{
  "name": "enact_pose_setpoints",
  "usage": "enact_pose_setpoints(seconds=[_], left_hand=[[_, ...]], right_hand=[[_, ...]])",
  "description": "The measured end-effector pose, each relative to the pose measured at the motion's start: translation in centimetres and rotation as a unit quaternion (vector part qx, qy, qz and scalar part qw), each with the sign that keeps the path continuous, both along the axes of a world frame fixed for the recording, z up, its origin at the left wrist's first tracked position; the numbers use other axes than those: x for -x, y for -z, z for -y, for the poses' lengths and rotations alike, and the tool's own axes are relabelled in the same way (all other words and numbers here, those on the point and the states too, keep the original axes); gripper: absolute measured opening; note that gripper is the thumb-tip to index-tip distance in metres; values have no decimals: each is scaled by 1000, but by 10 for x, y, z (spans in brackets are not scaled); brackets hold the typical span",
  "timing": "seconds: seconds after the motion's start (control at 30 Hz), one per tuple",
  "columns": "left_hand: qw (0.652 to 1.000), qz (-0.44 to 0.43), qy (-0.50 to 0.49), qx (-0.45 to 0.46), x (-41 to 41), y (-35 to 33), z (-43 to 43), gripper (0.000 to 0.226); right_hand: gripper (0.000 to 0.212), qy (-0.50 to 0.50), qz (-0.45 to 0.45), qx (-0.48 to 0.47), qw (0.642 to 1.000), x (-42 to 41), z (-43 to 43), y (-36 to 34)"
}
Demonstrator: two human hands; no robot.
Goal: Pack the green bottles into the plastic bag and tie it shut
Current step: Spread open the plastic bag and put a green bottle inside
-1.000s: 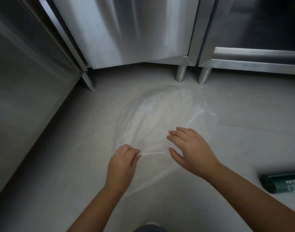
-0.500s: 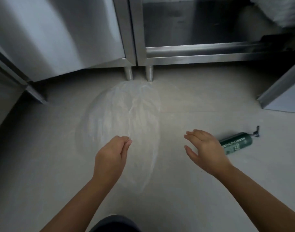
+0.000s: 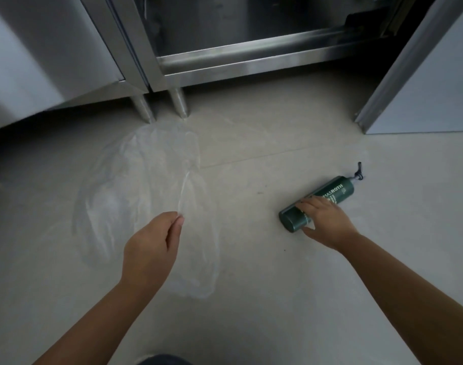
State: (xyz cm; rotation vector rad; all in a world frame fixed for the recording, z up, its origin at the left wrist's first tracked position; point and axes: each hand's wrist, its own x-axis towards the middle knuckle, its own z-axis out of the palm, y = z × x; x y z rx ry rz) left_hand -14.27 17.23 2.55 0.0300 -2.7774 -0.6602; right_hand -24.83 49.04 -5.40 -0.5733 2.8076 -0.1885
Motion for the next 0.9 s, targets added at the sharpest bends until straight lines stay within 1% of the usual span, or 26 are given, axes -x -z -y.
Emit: enact_pose_setpoints(seconds=[0.07, 0.17, 0.33, 0.4, 0.47, 0.6, 0.73, 0.9], left_hand=[[1000, 12, -11, -3, 0, 2, 1, 26], [1000, 21, -20, -4, 1, 3, 0, 19], [1000, 24, -18, -9, -2, 2, 5, 18], [1000, 17, -16, -14, -6, 1, 7, 18], [1000, 9, -17, -20, -9, 0, 9, 19], [999, 0, -32, -24, -14, -1, 15, 23], [998, -13, -46, -28, -22, -2, 19, 32], [998, -1, -65, -22, -30, -2, 19, 21]], right_hand=[[61, 6, 17, -28, 999, 1, -4, 8], [64, 20, 12, -22, 999, 1, -4, 17], [58, 39, -20, -9, 999, 3, 4, 26], [57, 27, -28, -10, 999, 3, 8, 29], [58, 5, -16, -4, 1000, 1, 17, 32], [60, -1, 28, 42, 999, -8, 44, 37], [58, 18, 34, 93, 995, -24, 79, 39], [53, 61, 39, 146, 987, -38, 109, 42]])
